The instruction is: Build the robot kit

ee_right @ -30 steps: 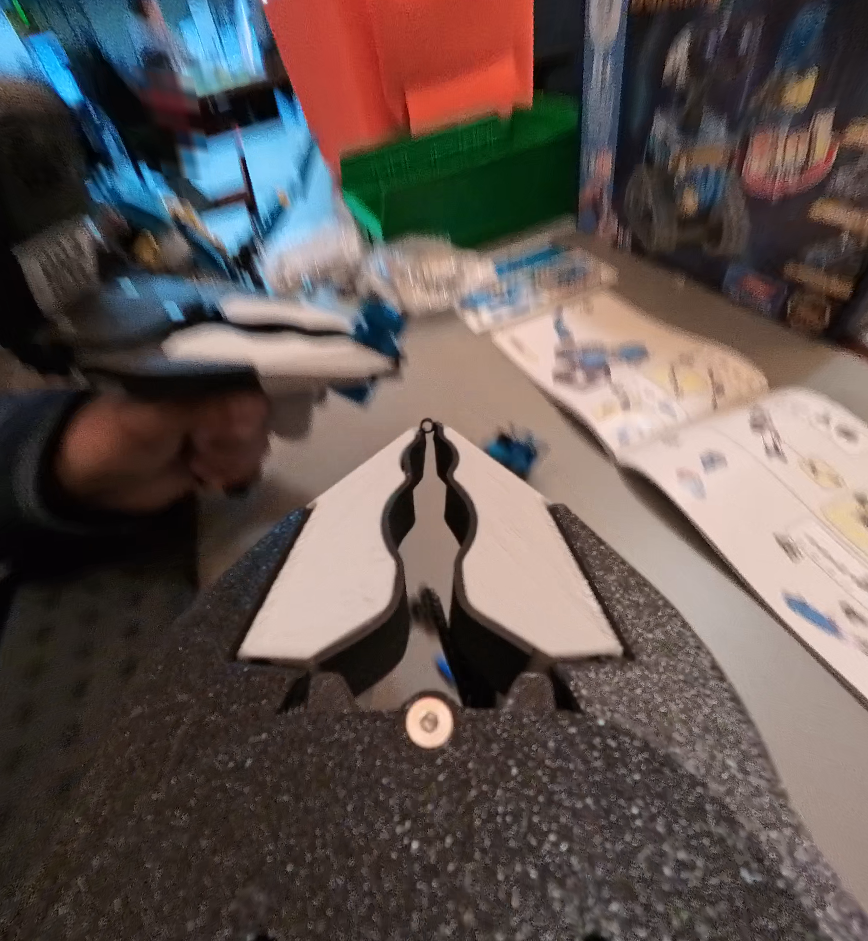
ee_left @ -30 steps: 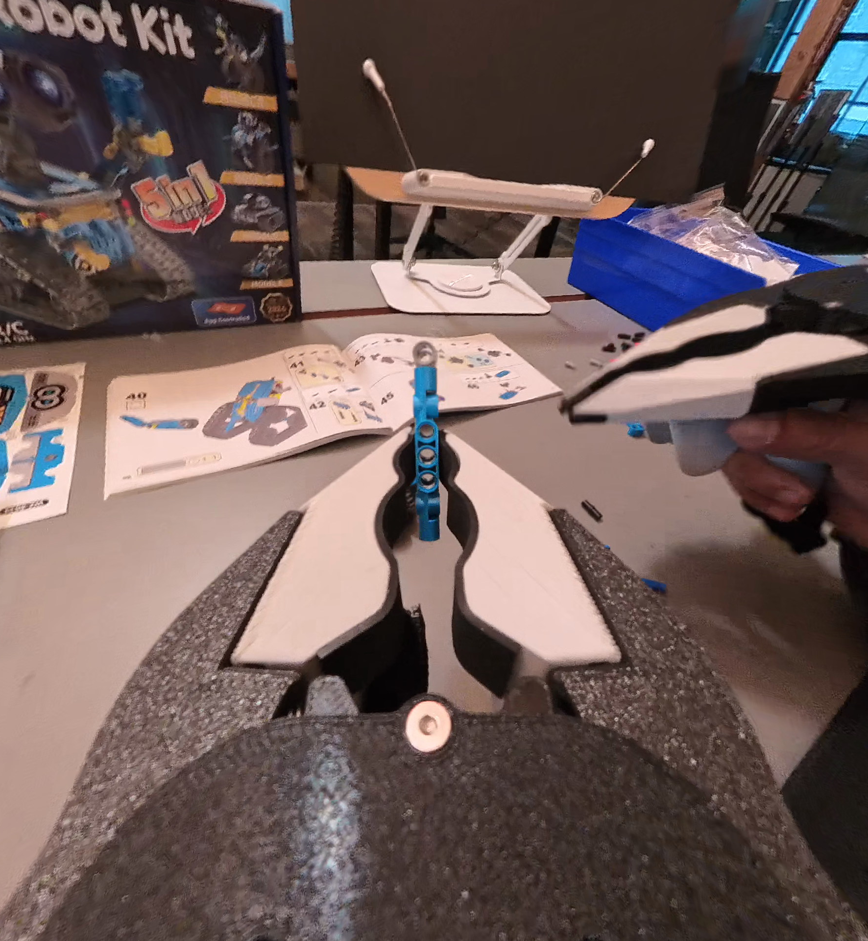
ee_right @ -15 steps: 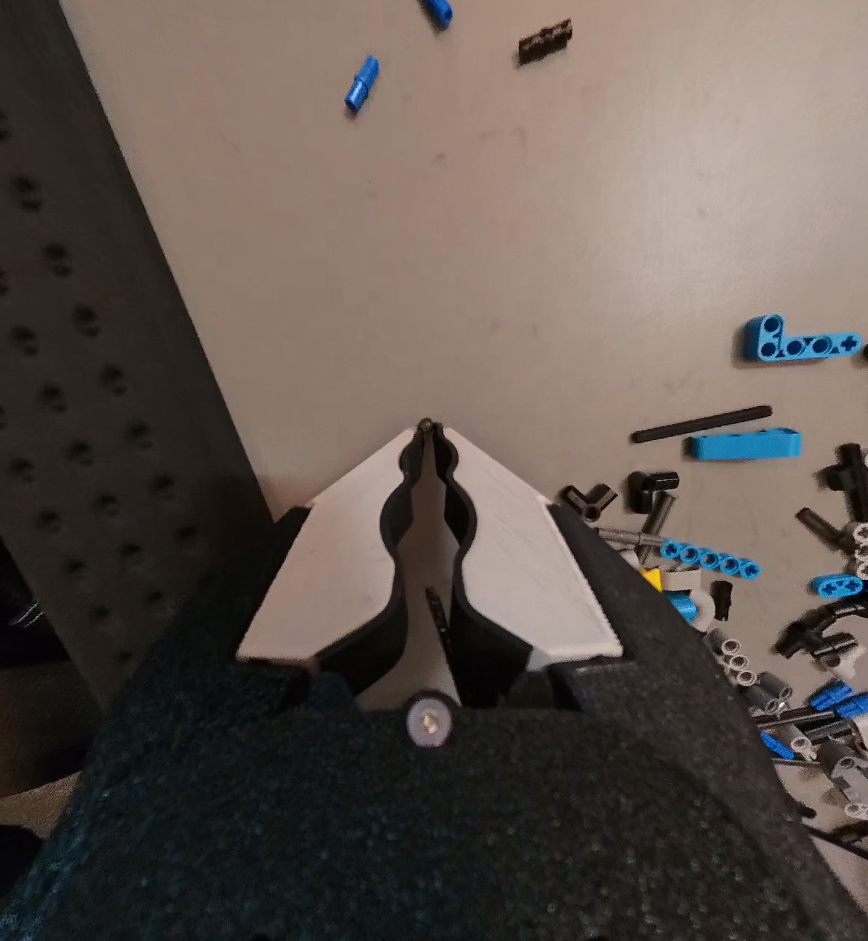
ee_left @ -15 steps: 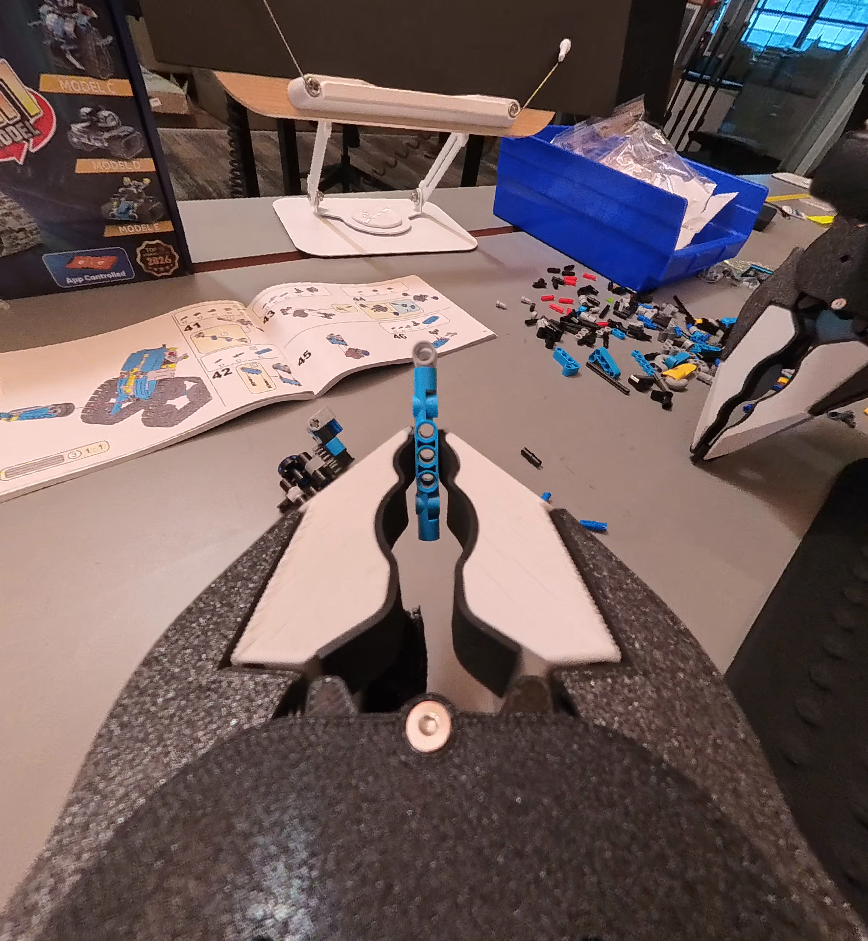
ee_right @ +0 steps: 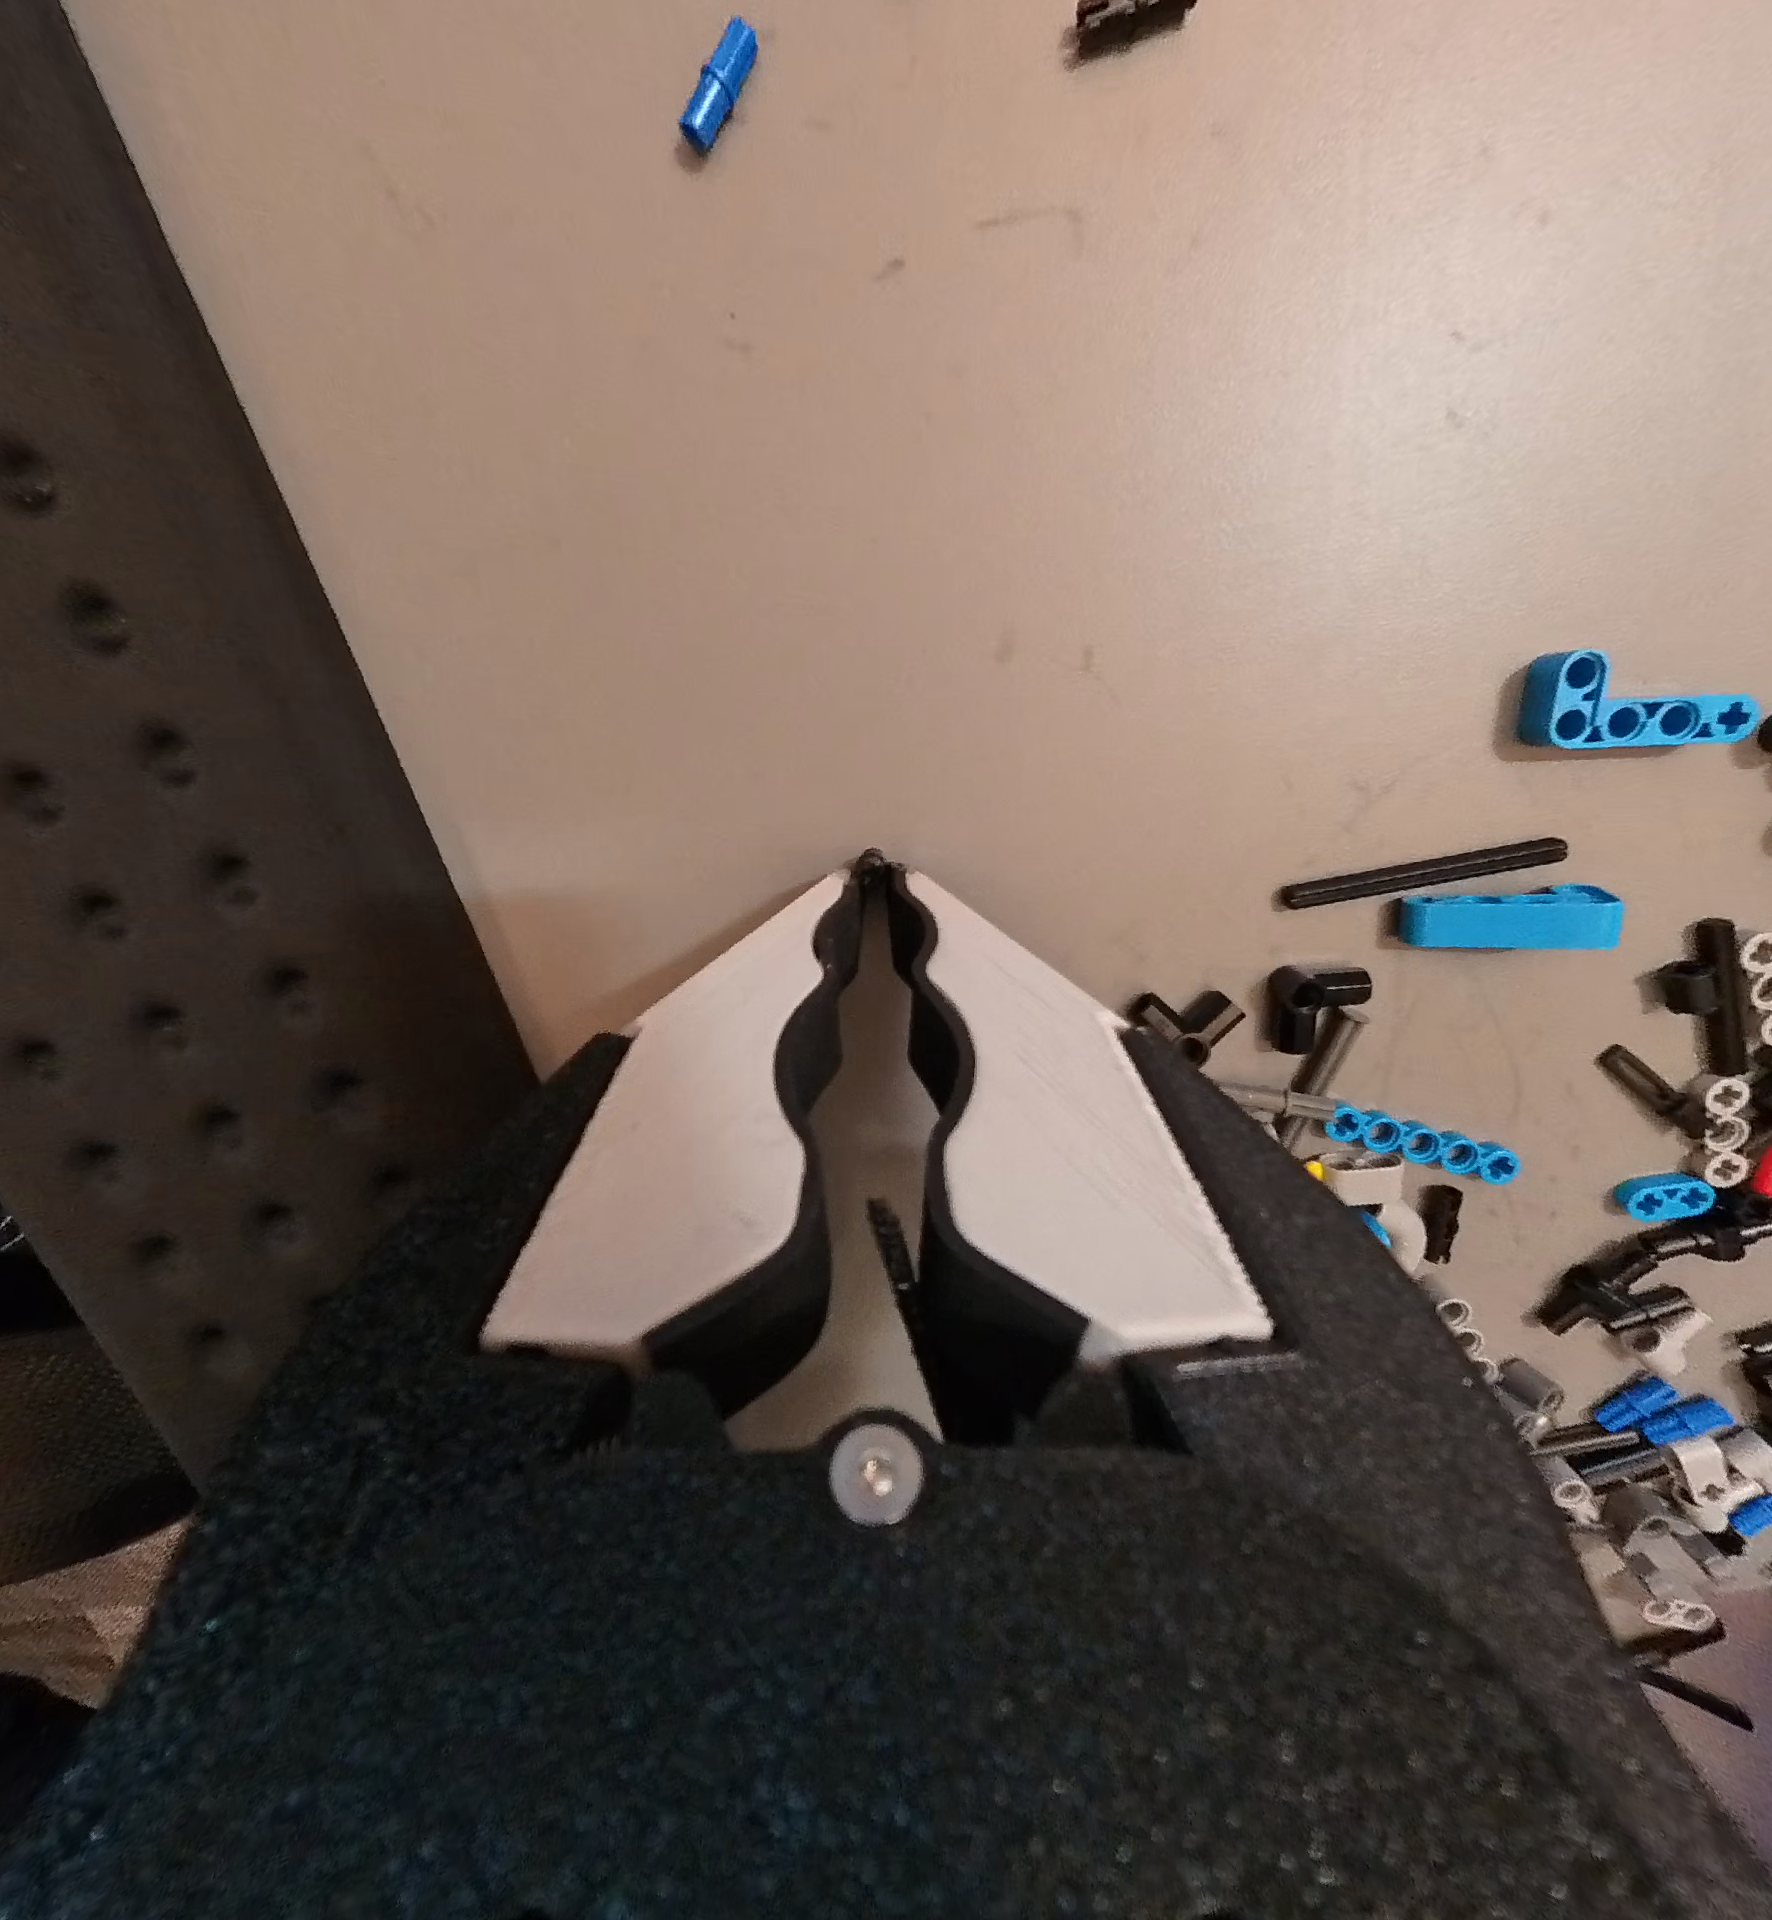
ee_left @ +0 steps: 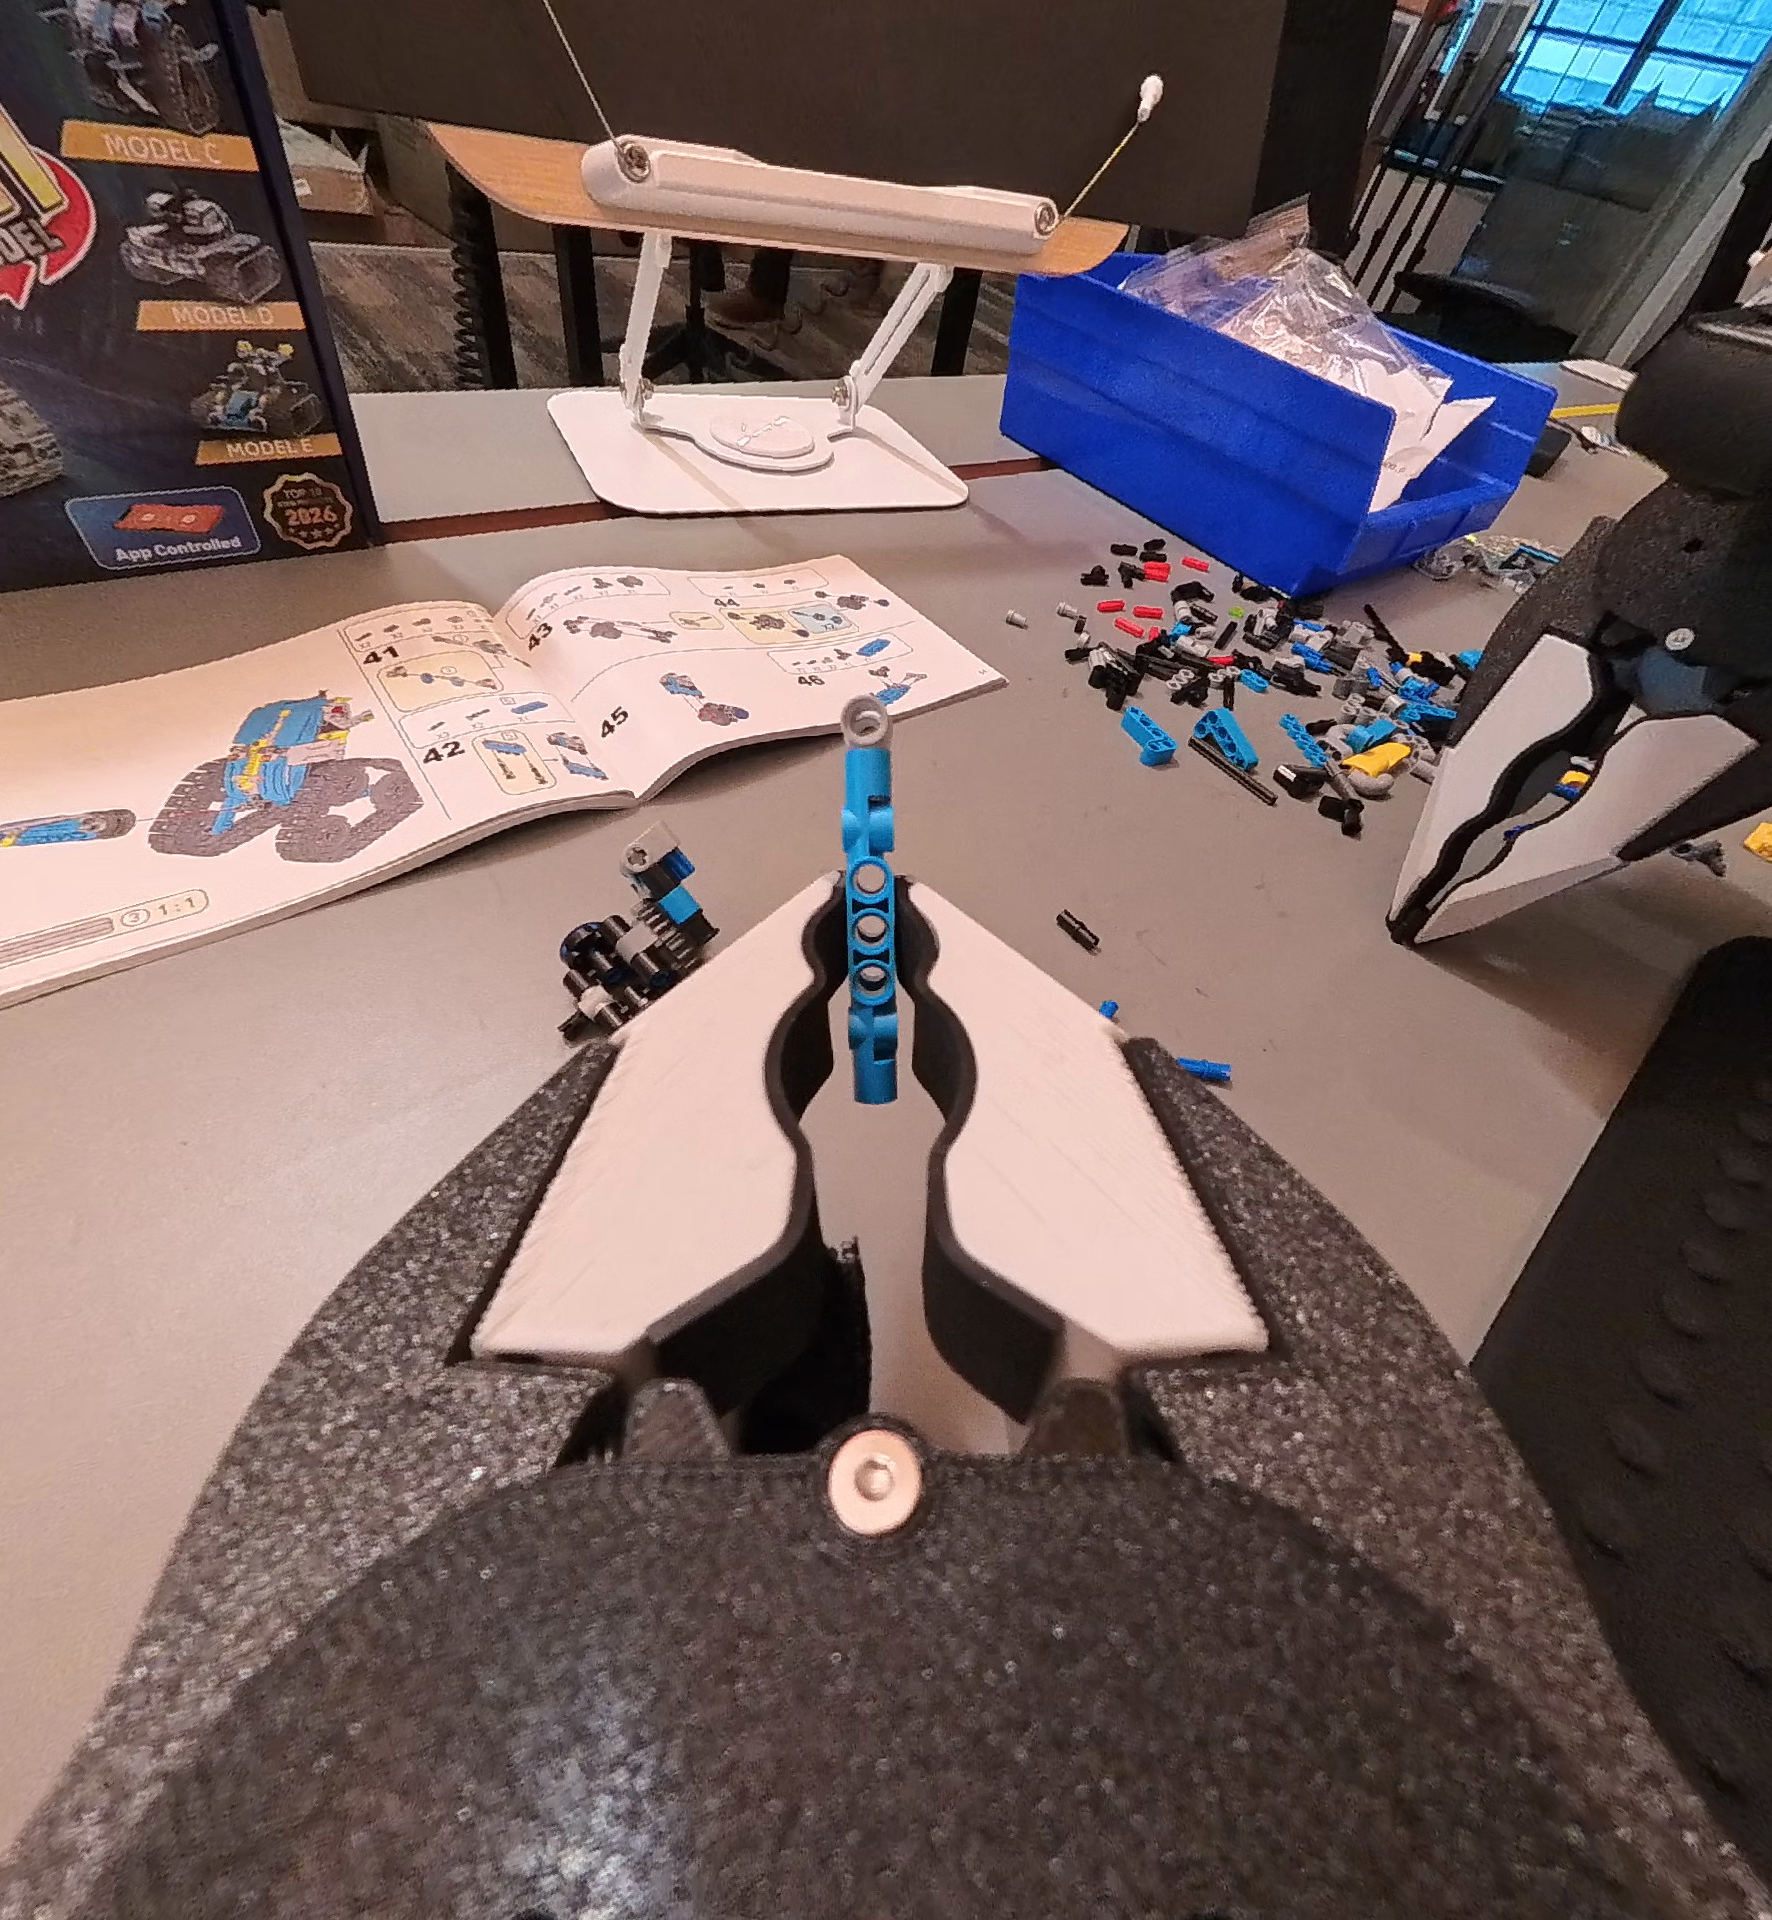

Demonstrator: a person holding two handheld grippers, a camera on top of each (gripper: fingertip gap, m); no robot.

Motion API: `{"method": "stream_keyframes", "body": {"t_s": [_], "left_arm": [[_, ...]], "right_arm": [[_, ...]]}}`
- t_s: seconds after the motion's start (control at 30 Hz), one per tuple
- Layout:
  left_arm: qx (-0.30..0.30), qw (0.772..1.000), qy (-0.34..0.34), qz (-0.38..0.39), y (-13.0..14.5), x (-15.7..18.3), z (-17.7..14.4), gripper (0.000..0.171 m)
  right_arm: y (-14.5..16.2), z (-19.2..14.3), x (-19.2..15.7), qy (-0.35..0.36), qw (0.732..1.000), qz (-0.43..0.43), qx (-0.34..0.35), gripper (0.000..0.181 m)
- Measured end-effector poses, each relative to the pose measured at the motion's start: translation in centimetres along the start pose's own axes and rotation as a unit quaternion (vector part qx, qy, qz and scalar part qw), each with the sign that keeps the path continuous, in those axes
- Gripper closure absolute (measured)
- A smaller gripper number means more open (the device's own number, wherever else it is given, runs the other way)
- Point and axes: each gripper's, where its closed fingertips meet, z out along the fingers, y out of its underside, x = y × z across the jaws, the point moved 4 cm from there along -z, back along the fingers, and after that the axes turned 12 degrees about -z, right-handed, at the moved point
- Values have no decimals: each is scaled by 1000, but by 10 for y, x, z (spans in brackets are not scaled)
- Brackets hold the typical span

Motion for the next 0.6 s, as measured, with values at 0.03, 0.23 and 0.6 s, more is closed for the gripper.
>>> {"method": "stream_keyframes", "body": {"t_s": [0.03, 0.23, 0.6], "left_arm": [[0, 1000, 0, 0, 0, 0, 0, 164], [-1, 1000, 2, -4, 0, -1, 0, 164], [-2, 1000, 3, -8, 0, -1, 0, 164]], "right_arm": [[0, 0, 0, 0, 1000, 1, 2, 176], [0, 0, -1, -5, 1000, 3, 7, 174], [2, -1, 1, 7, 1000, -3, -8, 171]]}}
